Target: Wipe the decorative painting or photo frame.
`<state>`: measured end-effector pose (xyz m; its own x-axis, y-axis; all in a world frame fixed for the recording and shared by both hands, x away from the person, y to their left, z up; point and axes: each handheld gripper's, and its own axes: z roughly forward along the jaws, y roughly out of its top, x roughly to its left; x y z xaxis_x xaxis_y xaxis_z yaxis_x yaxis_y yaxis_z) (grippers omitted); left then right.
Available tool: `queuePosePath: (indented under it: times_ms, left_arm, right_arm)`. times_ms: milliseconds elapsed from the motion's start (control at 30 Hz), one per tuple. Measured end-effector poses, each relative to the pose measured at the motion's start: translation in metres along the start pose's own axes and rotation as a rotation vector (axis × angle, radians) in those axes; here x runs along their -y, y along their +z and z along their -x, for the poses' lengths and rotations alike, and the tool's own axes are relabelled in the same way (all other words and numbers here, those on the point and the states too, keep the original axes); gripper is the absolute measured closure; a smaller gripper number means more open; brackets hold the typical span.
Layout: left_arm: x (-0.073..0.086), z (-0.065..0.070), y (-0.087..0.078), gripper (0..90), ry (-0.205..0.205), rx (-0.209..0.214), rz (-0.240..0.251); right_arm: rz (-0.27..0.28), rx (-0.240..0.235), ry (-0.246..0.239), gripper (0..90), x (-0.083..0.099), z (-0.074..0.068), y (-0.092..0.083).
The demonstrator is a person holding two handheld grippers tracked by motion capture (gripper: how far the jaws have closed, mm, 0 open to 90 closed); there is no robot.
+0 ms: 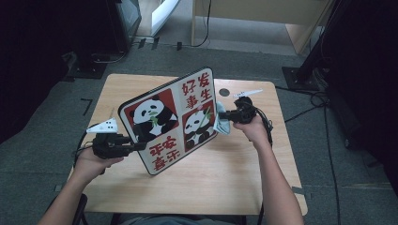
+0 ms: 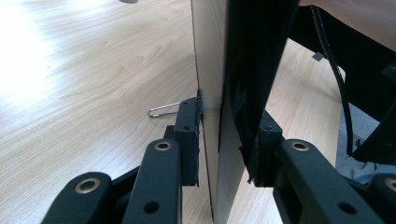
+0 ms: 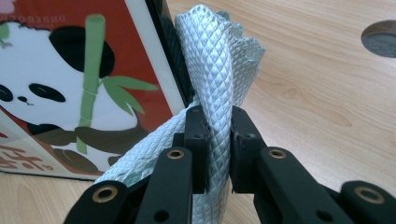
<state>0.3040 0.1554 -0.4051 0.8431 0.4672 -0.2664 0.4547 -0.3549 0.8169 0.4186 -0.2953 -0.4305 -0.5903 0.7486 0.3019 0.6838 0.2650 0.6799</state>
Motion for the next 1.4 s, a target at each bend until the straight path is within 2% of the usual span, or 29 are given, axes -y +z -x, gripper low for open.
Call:
queuePosePath:
  times_ms: [133, 200, 267, 300, 500, 667, 767, 933, 1033, 1133, 1333, 1400]
  left_arm:
    - [0.0, 0.0, 0.0, 70.5, 0.001, -0.001, -0.002]
    - [0.0, 0.0, 0.0, 70.5, 0.0, -0.001, -0.003]
    - [0.0, 0.0, 0.001, 70.5, 0.001, 0.0, -0.005]
    - [0.0, 0.0, 0.001, 70.5, 0.001, 0.0, -0.006]
    - [0.0, 0.0, 0.002, 70.4, 0.004, -0.002, -0.011]
    - [0.001, 0.0, 0.002, 70.5, 0.003, -0.003, -0.011]
    - [0.001, 0.0, 0.002, 70.5, 0.001, -0.004, -0.011]
    - [0.0, 0.0, 0.002, 71.1, 0.001, -0.005, -0.013]
    - [0.0, 0.0, 0.003, 71.0, 0.003, -0.006, -0.014]
    - [0.0, 0.0, 0.004, 71.0, 0.005, -0.009, -0.019]
    - [0.001, 0.001, 0.003, 70.6, 0.01, -0.008, -0.016]
    - [0.001, 0.0, 0.003, 70.3, 0.009, -0.008, -0.018]
  right_arm:
    - [0.001, 0.015, 0.009, 80.4, 0.005, -0.001, 0.002]
    - [0.028, 0.032, -0.01, 80.4, 0.008, -0.003, 0.003]
    - [0.037, 0.033, 0.0, 80.3, 0.011, -0.004, 0.003]
    - [0.03, 0.029, 0.012, 80.3, 0.012, -0.003, 0.003]
    - [0.034, 0.029, 0.009, 80.3, 0.02, -0.001, 0.005]
    - [0.015, 0.03, 0.015, 80.3, 0.025, 0.001, 0.008]
    - [0.032, 0.03, 0.01, 80.2, 0.032, 0.001, 0.009]
    - [0.011, 0.014, 0.042, 80.3, 0.041, 0.007, 0.015]
    - [0.028, 0.022, 0.03, 80.3, 0.047, 0.007, 0.018]
    - [0.017, 0.025, 0.047, 80.3, 0.05, 0.007, 0.019]
    - [0.023, 0.038, 0.044, 80.2, 0.056, 0.007, 0.02]
    - [0.007, 0.042, 0.051, 80.3, 0.059, 0.007, 0.021]
